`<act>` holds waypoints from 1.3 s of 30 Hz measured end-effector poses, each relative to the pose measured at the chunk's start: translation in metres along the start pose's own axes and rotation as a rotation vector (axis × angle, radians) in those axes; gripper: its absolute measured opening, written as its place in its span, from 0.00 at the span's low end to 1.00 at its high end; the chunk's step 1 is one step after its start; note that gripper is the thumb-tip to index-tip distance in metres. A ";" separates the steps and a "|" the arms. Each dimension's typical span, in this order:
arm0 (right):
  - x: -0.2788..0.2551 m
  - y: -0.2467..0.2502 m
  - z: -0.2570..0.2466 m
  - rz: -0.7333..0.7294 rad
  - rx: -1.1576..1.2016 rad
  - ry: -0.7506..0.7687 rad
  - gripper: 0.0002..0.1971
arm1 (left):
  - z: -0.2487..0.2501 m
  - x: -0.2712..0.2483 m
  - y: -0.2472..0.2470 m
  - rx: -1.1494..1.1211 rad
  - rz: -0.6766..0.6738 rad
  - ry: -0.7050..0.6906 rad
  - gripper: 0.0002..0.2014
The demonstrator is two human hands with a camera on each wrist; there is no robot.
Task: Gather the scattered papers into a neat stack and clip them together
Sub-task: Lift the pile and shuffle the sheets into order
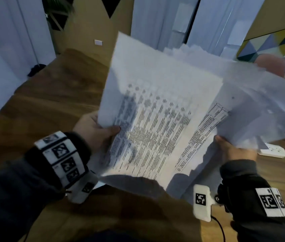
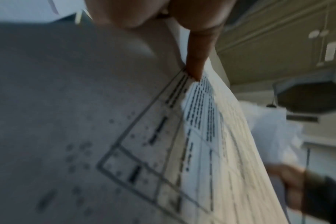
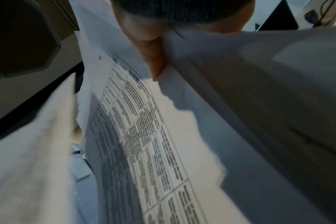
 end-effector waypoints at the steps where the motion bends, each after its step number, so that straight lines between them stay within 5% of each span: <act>1: -0.001 -0.004 0.002 -0.031 -0.023 0.025 0.19 | -0.007 0.001 -0.007 0.055 0.018 0.000 0.13; 9: -0.018 -0.034 0.014 -0.340 -0.131 -0.271 0.14 | -0.031 0.016 -0.020 0.071 0.126 0.197 0.20; 12: -0.020 -0.037 0.014 -0.323 -0.029 -0.216 0.13 | -0.029 0.018 -0.019 0.071 0.054 0.198 0.25; 16: -0.020 -0.038 0.013 -0.358 0.051 -0.096 0.08 | -0.024 0.013 -0.022 0.065 -0.008 0.257 0.11; 20: -0.027 -0.036 0.007 -0.299 0.086 -0.051 0.10 | -0.013 0.003 -0.029 0.066 0.085 0.143 0.10; 23: -0.033 -0.030 -0.007 -0.237 0.142 0.055 0.26 | 0.002 -0.010 -0.033 0.061 0.162 0.019 0.10; 27: -0.039 -0.022 -0.018 -0.171 0.174 0.165 0.06 | 0.004 -0.020 -0.030 0.006 0.228 -0.051 0.09; 29: -0.045 -0.025 -0.014 -0.180 0.144 0.216 0.10 | -0.006 -0.020 -0.031 0.065 0.234 -0.046 0.08; 34: -0.060 -0.043 0.010 -0.189 0.170 -0.016 0.11 | -0.038 -0.012 -0.043 0.272 0.078 0.111 0.12; 39: -0.040 -0.046 0.014 -0.111 0.132 -0.064 0.11 | -0.036 0.009 -0.051 0.343 0.064 0.069 0.11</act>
Point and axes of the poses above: each hand's wrist, its own x-axis towards the middle knuckle, its own y-axis out of the back of the hand, z = x × y, the point moved 4 cm from there along x, towards the middle knuckle, and after that the axes turned 3 degrees about y, right-handed, at the moved point
